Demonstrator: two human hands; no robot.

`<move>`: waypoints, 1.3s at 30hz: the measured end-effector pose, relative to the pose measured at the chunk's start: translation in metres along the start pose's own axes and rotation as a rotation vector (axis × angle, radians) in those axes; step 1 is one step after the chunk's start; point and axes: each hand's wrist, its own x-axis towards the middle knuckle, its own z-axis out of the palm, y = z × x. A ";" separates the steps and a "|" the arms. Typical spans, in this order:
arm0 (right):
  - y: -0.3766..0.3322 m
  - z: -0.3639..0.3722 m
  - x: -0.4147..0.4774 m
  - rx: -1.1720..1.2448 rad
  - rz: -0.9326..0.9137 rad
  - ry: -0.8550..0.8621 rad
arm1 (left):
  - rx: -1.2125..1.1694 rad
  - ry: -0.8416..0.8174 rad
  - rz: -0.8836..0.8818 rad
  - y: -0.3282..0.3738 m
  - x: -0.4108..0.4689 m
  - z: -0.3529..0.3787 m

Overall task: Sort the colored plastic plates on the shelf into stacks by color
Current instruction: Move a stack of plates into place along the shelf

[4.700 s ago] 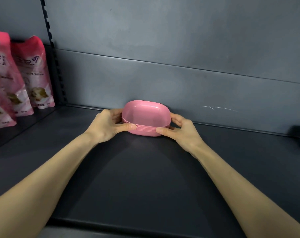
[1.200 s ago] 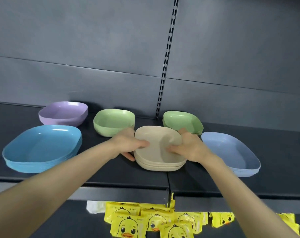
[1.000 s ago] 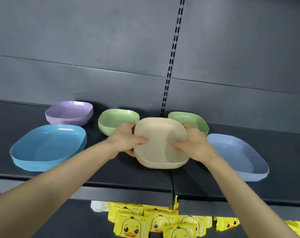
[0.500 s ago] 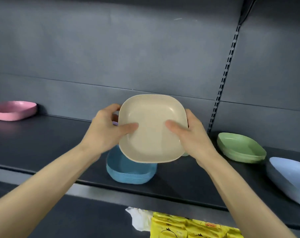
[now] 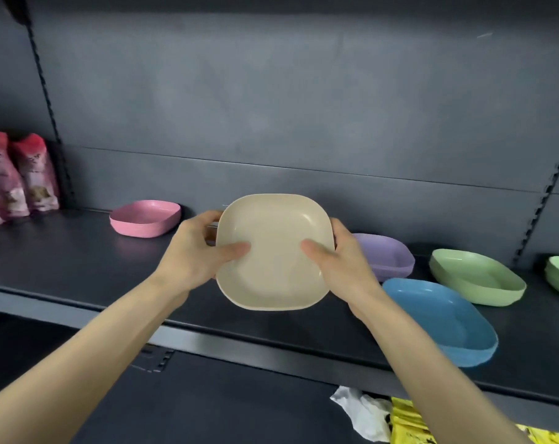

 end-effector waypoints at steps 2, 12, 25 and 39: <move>0.001 0.021 0.014 0.000 0.020 0.009 | 0.020 0.021 -0.008 -0.013 0.012 -0.014; 0.024 0.110 0.098 0.058 0.151 0.047 | -0.039 0.004 -0.042 -0.073 0.079 -0.069; 0.045 0.183 0.155 0.023 0.251 -0.105 | 0.018 -0.243 0.007 -0.148 0.135 -0.123; 0.045 0.209 0.152 0.046 0.266 -0.196 | 0.098 -0.136 0.072 -0.192 0.160 -0.139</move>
